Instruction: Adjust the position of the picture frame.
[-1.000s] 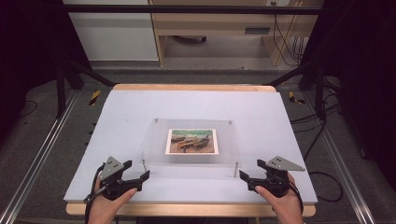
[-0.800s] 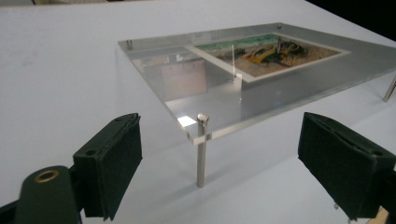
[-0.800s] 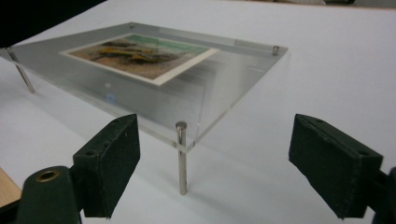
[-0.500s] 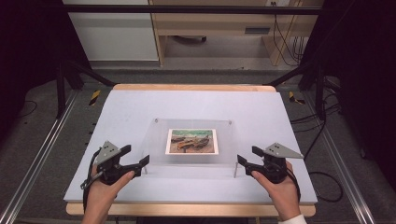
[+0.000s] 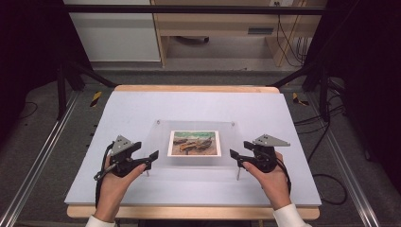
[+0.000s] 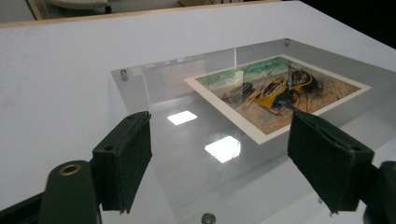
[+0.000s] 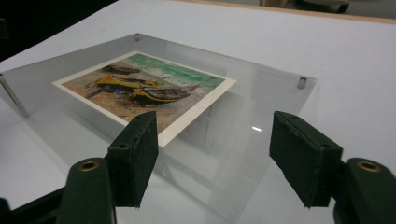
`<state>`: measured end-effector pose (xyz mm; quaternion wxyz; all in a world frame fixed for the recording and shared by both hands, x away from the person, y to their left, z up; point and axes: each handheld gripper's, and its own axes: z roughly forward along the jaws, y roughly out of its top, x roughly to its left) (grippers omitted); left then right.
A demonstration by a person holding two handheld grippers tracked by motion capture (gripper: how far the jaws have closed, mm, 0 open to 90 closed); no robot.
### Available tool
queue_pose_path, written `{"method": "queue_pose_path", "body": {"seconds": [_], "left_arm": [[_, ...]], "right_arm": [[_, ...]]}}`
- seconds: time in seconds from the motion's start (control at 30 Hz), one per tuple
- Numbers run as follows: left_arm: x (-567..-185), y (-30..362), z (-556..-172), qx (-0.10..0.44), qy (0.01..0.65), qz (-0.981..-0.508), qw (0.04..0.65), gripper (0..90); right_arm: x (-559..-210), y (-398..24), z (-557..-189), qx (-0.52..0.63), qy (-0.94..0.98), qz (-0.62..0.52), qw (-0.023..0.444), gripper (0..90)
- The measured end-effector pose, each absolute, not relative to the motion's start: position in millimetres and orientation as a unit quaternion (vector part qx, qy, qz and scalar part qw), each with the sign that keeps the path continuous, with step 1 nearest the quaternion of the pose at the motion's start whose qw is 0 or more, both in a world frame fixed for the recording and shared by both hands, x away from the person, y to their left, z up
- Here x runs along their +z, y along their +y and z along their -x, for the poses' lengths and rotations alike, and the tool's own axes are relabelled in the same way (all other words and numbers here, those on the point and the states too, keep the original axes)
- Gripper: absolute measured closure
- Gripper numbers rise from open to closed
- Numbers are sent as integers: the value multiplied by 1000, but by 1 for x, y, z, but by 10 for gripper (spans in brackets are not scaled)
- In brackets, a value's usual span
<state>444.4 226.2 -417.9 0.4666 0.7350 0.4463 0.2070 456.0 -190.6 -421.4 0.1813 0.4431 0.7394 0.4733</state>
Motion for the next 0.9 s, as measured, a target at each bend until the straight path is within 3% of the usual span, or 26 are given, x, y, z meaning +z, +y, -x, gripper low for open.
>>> {"method": "queue_pose_path", "body": {"seconds": [0.2,0.57,0.9], "left_arm": [[-426,229,-446,203,458,-730,464,208],[-437,231,-447,210,476,-722,457,234],[-447,233,-449,179,495,-716,459,238]], "right_arm": [[-425,-192,-457,476,739,-444,174,310],[-434,-191,-459,467,744,-446,169,422],[-444,-190,-462,463,746,-456,144,396]]}}
